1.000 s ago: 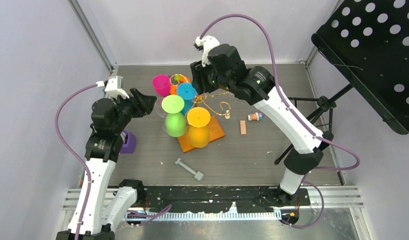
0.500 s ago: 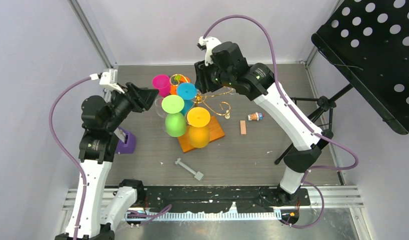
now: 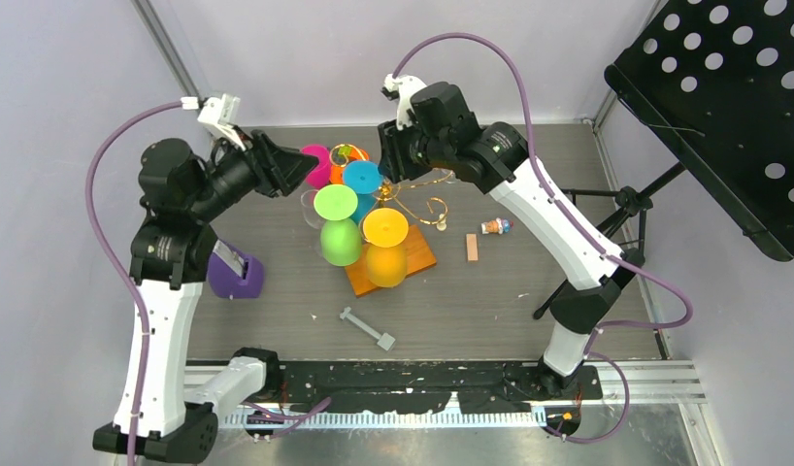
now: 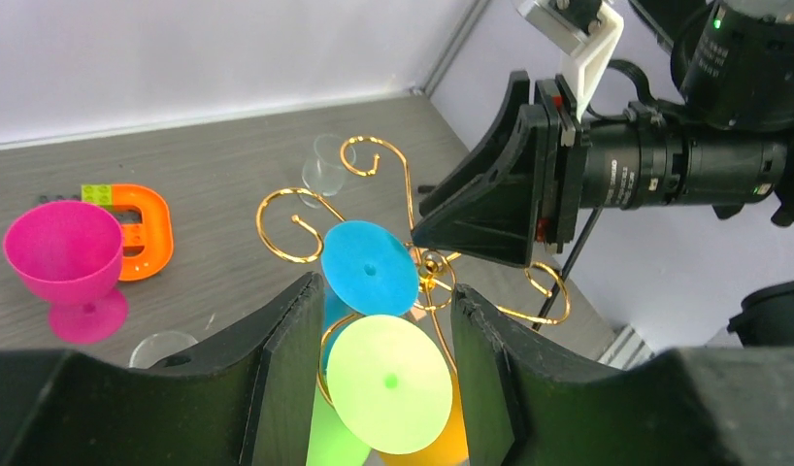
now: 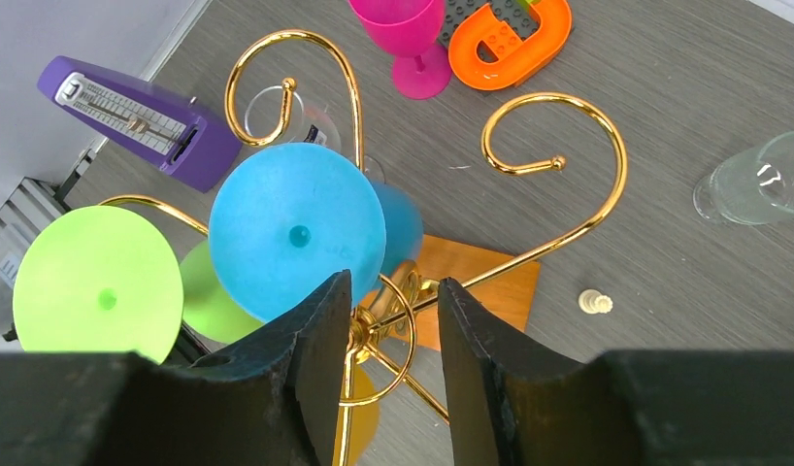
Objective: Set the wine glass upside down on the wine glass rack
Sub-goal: Adjust the wine glass in the wine rack.
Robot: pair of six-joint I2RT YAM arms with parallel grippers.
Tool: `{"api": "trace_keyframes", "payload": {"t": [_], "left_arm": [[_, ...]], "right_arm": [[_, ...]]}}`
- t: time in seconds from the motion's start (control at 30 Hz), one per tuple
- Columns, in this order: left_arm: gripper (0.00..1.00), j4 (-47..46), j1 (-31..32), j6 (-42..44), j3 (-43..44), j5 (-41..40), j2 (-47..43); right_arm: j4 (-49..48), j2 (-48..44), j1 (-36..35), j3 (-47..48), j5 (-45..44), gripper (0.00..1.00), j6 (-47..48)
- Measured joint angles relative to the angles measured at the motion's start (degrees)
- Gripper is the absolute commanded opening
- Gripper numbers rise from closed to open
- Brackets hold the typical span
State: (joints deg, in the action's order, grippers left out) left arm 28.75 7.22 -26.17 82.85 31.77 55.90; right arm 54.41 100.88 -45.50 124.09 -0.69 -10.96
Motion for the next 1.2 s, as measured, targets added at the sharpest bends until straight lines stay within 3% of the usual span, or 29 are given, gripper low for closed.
{"api": "trace_keyframes", "payload": {"t": [0.3,1.2], "left_arm": [[0.50,9.79,6.01,5.70,3.43,-2.34,5.73],[0.50,20.81,9.01,9.90,12.52,-8.17,19.02]], "right_arm": [[-1.01,2.10,1.01,0.09,2.36,0.45,0.04],[-1.64,3.76,2.19,0.92,7.43,0.37,0.13]]}}
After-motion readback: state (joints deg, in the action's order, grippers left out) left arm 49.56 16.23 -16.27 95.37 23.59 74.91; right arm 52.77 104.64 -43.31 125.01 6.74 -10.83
